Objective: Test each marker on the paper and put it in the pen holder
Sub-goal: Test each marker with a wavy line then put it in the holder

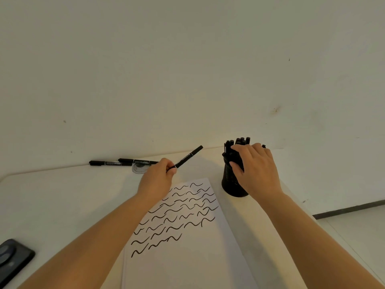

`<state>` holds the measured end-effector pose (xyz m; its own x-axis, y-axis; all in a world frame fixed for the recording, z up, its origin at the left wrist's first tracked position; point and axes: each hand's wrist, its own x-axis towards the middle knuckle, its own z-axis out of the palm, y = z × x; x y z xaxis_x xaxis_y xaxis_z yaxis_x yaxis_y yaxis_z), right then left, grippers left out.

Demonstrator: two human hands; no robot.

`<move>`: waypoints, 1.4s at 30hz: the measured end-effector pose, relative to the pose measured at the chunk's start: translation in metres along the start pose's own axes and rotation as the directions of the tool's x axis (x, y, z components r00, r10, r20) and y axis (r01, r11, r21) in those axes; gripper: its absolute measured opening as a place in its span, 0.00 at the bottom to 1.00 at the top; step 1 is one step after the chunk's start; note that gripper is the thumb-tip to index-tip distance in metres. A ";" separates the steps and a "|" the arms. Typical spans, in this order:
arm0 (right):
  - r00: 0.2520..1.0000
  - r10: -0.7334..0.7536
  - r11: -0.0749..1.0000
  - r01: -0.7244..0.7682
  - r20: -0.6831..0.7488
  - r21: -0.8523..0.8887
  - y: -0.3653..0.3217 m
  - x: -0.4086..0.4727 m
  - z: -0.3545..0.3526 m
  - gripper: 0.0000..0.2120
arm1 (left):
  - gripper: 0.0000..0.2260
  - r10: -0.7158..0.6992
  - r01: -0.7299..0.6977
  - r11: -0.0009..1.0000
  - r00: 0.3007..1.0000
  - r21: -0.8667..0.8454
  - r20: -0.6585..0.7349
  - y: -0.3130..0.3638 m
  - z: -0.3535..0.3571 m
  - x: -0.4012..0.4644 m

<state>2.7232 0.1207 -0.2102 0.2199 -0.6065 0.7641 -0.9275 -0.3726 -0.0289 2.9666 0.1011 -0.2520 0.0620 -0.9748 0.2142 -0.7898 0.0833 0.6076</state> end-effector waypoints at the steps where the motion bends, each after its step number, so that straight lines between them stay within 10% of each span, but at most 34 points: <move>1: 1.000 -0.001 1.000 0.001 0.011 -0.009 0.000 -0.001 0.001 0.18 | 0.04 -0.010 0.010 0.999 1.000 -0.042 0.014 0.002 -0.002 -0.006; 10: 0.997 0.028 0.999 -0.027 -0.067 0.022 -0.017 -0.006 -0.009 0.14 | 0.04 0.073 -0.064 0.986 0.996 -0.152 0.052 0.022 -0.026 -0.059; 13: 0.990 0.138 0.954 -0.126 -0.026 0.272 -0.043 -0.018 -0.017 0.12 | 0.08 0.095 -0.079 0.967 0.994 -0.241 0.052 0.029 -0.031 -0.078; 18: 0.827 0.263 0.470 -0.559 0.496 0.683 -0.098 -0.040 -0.027 0.05 | 0.08 0.154 -0.124 0.950 0.984 -0.288 0.084 0.032 -0.033 -0.110; 25: 0.720 0.371 0.162 -0.672 0.587 0.723 -0.128 -0.064 -0.026 0.12 | 0.09 0.155 -0.135 0.945 0.987 -0.297 0.042 0.020 -0.031 -0.145; 30: 0.718 0.302 0.222 -0.693 0.627 0.686 -0.139 -0.071 -0.028 0.12 | 0.06 0.164 -0.163 0.957 0.986 -0.240 -0.017 0.016 -0.033 -0.159; 36: 0.479 0.661 0.007 -0.774 0.578 0.633 -0.119 -0.063 -0.023 0.15 | 0.12 0.244 -0.217 0.962 0.957 0.167 -0.157 0.005 -0.043 -0.167; 42: 0.666 0.515 0.276 -0.725 0.540 0.631 -0.096 -0.069 -0.019 0.10 | 0.08 0.019 -0.020 1.000 1.000 -0.016 -0.018 -0.029 -0.054 -0.150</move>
<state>2.7910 0.2115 -0.2485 -0.1687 -0.9748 0.1459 -0.2243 -0.1061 -0.9687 3.0131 0.2565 -0.2611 0.0576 -0.9691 0.2397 -0.7810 0.1058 0.6155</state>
